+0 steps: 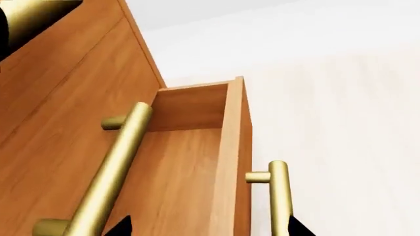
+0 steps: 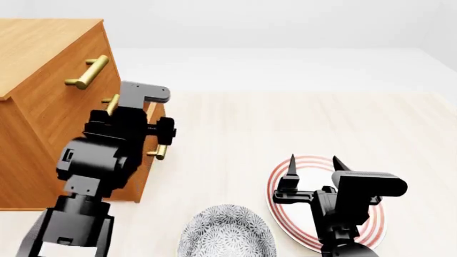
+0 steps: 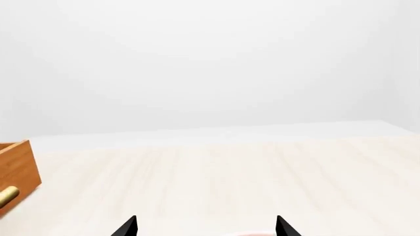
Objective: Open the bottom drawer of the cabinet.
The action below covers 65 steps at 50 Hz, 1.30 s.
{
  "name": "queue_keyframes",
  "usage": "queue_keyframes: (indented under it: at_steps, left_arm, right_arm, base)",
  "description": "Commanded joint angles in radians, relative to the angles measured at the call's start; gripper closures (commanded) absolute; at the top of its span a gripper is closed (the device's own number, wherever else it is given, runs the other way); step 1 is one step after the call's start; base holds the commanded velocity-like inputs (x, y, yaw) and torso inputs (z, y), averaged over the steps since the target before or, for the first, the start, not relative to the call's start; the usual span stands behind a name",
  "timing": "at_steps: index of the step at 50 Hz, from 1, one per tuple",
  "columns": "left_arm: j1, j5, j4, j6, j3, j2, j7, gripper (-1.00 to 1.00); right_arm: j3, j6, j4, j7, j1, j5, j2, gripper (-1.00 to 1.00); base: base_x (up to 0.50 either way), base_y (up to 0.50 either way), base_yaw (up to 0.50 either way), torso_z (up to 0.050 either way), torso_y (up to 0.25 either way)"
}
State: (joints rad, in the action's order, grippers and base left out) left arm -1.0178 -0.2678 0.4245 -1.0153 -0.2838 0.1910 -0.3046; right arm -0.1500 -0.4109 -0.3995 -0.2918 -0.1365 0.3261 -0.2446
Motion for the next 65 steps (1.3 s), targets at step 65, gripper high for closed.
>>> queue_keyframes:
  at_steps: [65]
  left_arm:
    - [-0.062, -0.172, 0.319, -0.058, -0.052, -0.118, 0.366, -1.00]
  right_arm:
    - [-0.012, 0.016, -0.008, -0.026, 0.003, 0.028, -0.029, -1.00]
  base:
    - [0.00, 0.00, 0.00, 0.000, 0.000]
